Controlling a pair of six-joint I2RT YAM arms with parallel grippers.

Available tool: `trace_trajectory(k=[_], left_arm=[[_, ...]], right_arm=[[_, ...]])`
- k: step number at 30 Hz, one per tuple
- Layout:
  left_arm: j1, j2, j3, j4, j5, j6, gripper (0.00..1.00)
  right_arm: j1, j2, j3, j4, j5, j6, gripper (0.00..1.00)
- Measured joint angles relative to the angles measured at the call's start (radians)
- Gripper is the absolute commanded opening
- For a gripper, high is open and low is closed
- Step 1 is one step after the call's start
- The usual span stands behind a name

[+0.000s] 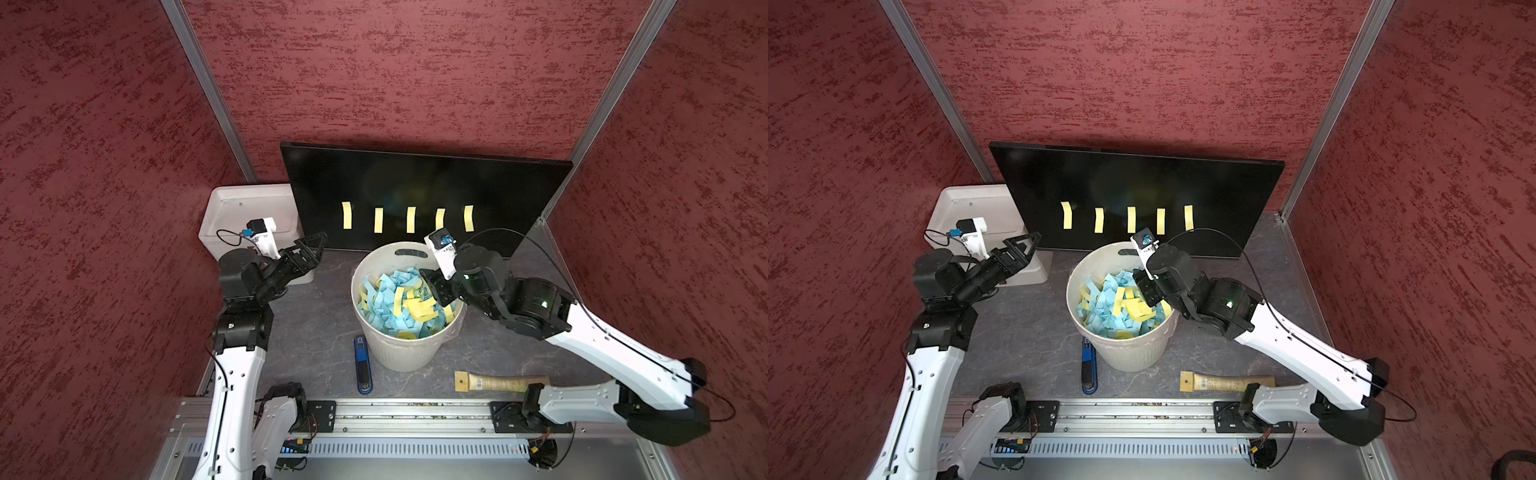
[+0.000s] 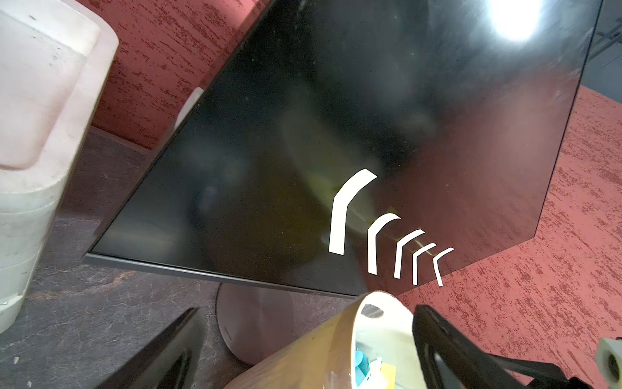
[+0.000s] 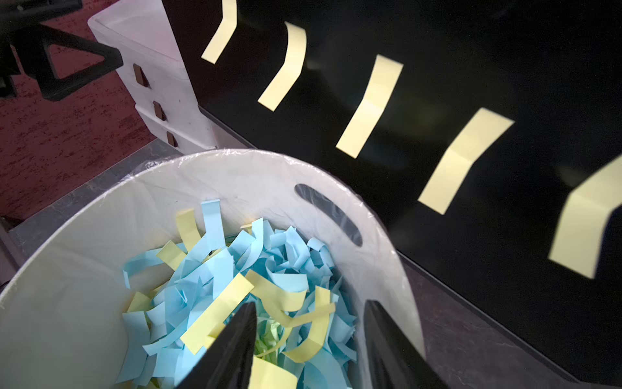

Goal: Remove the sticky note from the monitor
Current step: Place the sticky note in the trash bin, then tear off the sticky note from the monitor.

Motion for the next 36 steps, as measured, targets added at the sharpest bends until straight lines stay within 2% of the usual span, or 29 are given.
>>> trace_trajectory(k=[7, 11, 18, 23, 30, 36], left_arm=[[0.0, -0.005, 0.0, 0.0, 0.0, 0.0, 1.0], [0.0, -0.005, 0.0, 0.0, 0.0, 0.0, 1.0], [0.0, -0.005, 0.0, 0.0, 0.0, 0.0, 1.0], [0.0, -0.005, 0.0, 0.0, 0.0, 0.0, 1.0], [0.0, -0.005, 0.0, 0.0, 0.0, 0.0, 1.0], [0.0, -0.005, 0.0, 0.0, 0.0, 0.0, 1.0]], right_arm=[[-0.016, -0.088, -0.055, 0.067, 0.035, 0.023, 0.86], [-0.062, -0.14, -0.095, 0.112, 0.021, 0.053, 0.98], [-0.191, -0.204, -0.156, 0.193, -0.056, 0.124, 0.98], [-0.32, -0.226, -0.201, 0.241, -0.153, 0.22, 0.98], [-0.533, -0.243, -0.281, 0.307, -0.337, 0.401, 0.98], [-0.663, -0.221, -0.342, 0.377, -0.502, 0.562, 0.98]])
